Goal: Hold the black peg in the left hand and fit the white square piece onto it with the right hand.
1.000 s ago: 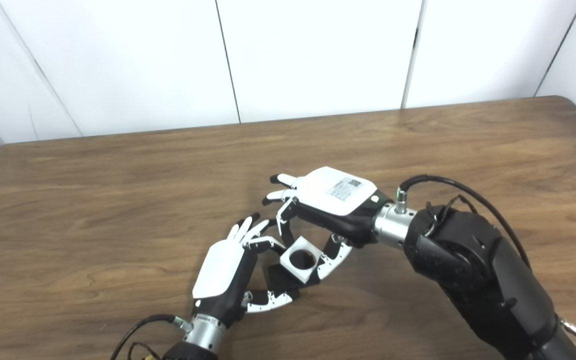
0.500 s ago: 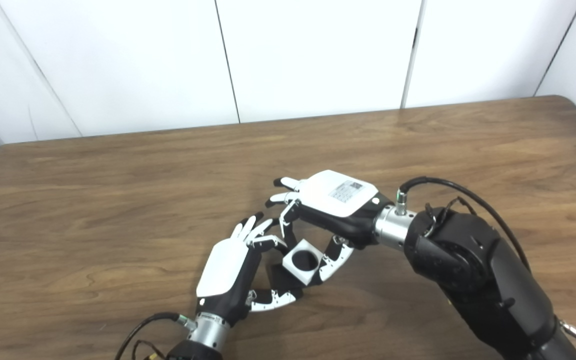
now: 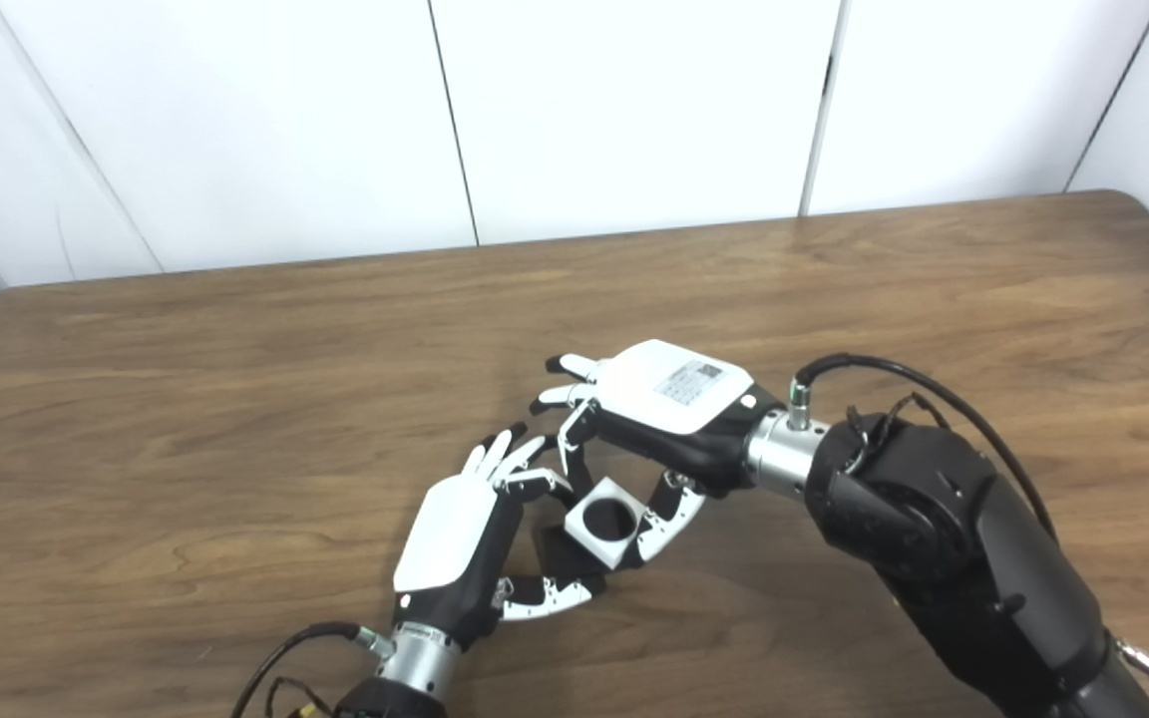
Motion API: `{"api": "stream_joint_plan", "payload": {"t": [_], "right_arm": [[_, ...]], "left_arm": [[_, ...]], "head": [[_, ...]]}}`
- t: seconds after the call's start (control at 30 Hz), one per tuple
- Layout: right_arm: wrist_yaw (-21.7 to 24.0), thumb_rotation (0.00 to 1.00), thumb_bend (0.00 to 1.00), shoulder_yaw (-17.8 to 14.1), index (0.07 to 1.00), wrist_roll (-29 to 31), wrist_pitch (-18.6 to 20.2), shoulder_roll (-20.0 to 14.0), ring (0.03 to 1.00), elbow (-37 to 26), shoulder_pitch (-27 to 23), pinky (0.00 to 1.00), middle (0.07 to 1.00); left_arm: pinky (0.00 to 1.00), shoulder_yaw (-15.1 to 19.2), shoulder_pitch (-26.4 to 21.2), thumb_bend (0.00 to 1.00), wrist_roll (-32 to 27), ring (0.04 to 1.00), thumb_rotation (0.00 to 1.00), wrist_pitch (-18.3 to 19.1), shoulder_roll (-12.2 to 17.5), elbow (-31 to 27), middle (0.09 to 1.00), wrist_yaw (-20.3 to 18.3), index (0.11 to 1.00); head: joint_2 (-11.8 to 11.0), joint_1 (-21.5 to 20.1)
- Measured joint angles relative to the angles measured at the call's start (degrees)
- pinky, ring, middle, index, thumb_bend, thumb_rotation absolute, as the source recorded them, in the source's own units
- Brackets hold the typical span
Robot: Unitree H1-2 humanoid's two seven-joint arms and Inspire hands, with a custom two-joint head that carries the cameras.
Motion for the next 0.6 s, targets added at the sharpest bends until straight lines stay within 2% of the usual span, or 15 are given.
{"api": "stream_joint_plan", "payload": {"t": [0.17,0.2,0.23,0.37,0.5,0.57,0.6], "right_arm": [[0.00,0.15,0.52,0.04,0.493,-0.25,-0.11,0.00,1.000,0.19,0.00,0.92,0.908],[0.00,0.18,0.74,0.09,0.575,-0.34,-0.11,-0.01,1.000,0.20,0.00,0.91,0.909],[0.00,0.20,0.82,0.17,0.609,-0.55,-0.11,-0.01,1.000,0.22,0.00,0.91,0.912],[0.54,0.27,0.94,0.45,0.678,-1.57,0.24,-0.04,1.000,0.24,0.00,0.90,0.920],[1.11,0.29,0.95,0.44,0.700,-2.02,0.76,-0.06,1.000,0.24,0.00,0.89,0.922],[1.29,0.28,0.95,0.44,0.703,-2.29,0.78,-0.14,1.000,0.24,0.00,0.89,0.923],[1.36,0.28,0.95,0.43,0.703,-2.39,0.82,-0.20,1.000,0.24,0.00,0.89,0.924]], "left_arm": [[1.00,-0.08,-0.06,0.50,0.02,0.987,0.08,0.11,-0.01,0.01,0.902,-0.01,0.495],[1.00,-0.10,-0.06,0.50,0.02,0.987,0.08,0.12,-0.01,0.01,0.901,-0.01,0.495],[1.00,-0.10,-0.06,0.50,0.02,0.986,0.08,0.12,-0.01,0.01,0.899,-0.01,0.495],[1.00,-0.12,-0.06,0.50,0.14,0.986,0.08,0.19,0.00,0.00,0.900,-0.02,0.496],[1.00,-0.34,-0.07,0.51,1.37,0.978,0.08,0.61,-0.04,-0.08,0.896,-0.23,0.497],[1.00,-0.46,-0.07,0.67,2.11,0.970,0.38,0.91,-0.11,-0.16,0.891,-0.41,0.672],[1.00,-0.56,-0.08,0.68,2.52,0.969,0.42,1.08,-0.12,-0.18,0.891,-0.44,0.692]], "head": [[0.00,0.00],[0.00,0.00],[0.00,0.09],[0.09,0.09],[0.00,0.00],[0.00,0.09],[0.00,0.09]]}}
